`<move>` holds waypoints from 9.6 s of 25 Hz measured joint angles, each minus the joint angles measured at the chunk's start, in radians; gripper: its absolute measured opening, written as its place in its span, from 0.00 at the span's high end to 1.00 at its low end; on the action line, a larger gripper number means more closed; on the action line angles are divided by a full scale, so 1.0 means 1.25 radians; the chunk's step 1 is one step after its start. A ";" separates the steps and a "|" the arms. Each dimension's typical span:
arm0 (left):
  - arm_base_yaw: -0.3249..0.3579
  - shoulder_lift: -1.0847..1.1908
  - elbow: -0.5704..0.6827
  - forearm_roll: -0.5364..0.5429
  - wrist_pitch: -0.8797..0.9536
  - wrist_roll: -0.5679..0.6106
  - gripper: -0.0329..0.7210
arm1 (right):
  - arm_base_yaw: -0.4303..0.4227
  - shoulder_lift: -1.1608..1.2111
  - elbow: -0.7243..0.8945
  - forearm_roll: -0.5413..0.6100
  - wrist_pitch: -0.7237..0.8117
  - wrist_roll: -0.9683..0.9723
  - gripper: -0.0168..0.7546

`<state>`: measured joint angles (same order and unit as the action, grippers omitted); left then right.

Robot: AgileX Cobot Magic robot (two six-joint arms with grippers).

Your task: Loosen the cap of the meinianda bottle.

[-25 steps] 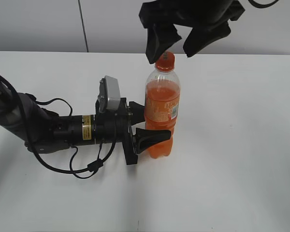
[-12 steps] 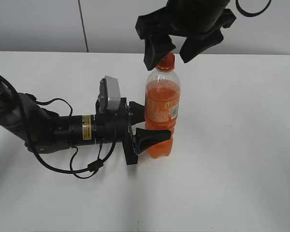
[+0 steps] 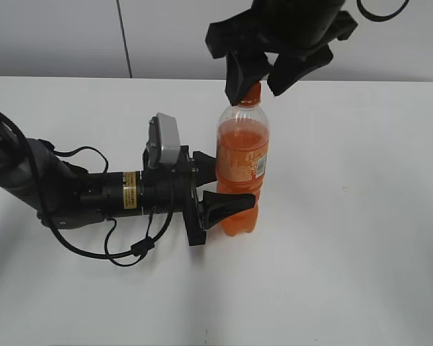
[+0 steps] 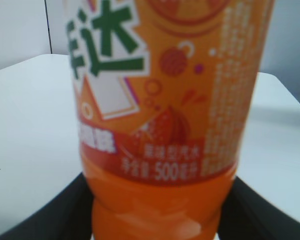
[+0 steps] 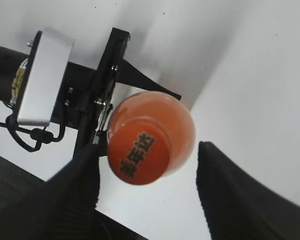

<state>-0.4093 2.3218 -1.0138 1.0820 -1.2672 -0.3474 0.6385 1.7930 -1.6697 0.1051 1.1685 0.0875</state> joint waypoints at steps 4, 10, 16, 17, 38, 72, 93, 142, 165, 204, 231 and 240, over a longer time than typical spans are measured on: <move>0.000 0.000 0.000 -0.001 0.000 0.000 0.41 | 0.000 0.000 0.000 0.000 0.009 -0.001 0.40; 0.000 0.000 0.000 -0.001 0.000 0.001 0.41 | 0.000 0.000 0.000 0.015 -0.026 0.000 0.40; 0.000 0.000 0.000 -0.001 0.000 0.001 0.41 | 0.000 0.000 0.000 0.015 -0.026 -0.001 0.40; 0.000 0.000 0.000 -0.001 0.000 0.001 0.41 | 0.000 0.000 0.000 0.015 -0.026 -0.001 0.40; 0.000 0.000 0.000 -0.001 0.000 0.001 0.41 | 0.000 0.007 0.000 0.010 -0.025 -0.006 0.57; -0.001 0.000 0.000 0.016 -0.001 0.013 0.42 | 0.000 0.004 -0.006 0.034 0.032 -1.245 0.63; -0.001 0.000 0.000 0.005 0.005 0.000 0.42 | 0.000 -0.025 -0.006 0.055 0.016 -1.034 0.30; -0.002 0.000 0.000 -0.001 0.007 0.000 0.42 | 0.000 0.008 -0.006 -0.007 0.004 -0.089 0.62; -0.002 0.000 0.000 0.015 0.000 0.013 0.42 | -0.001 0.007 -0.012 0.036 0.030 -1.094 0.62; -0.002 0.001 0.000 0.005 0.005 -0.001 0.42 | -0.001 -0.048 -0.012 0.037 0.015 -0.747 0.24; -0.002 0.001 0.000 0.002 0.006 -0.001 0.42 | -0.001 -0.015 -0.012 0.017 -0.025 0.015 0.24; -0.002 0.001 0.000 0.002 0.006 -0.001 0.42 | -0.001 0.000 -0.012 -0.010 -0.004 0.012 0.24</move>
<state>-0.4114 2.3235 -1.0138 1.0850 -1.2597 -0.3490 0.6367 1.7929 -1.6849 0.0932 1.1640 0.1020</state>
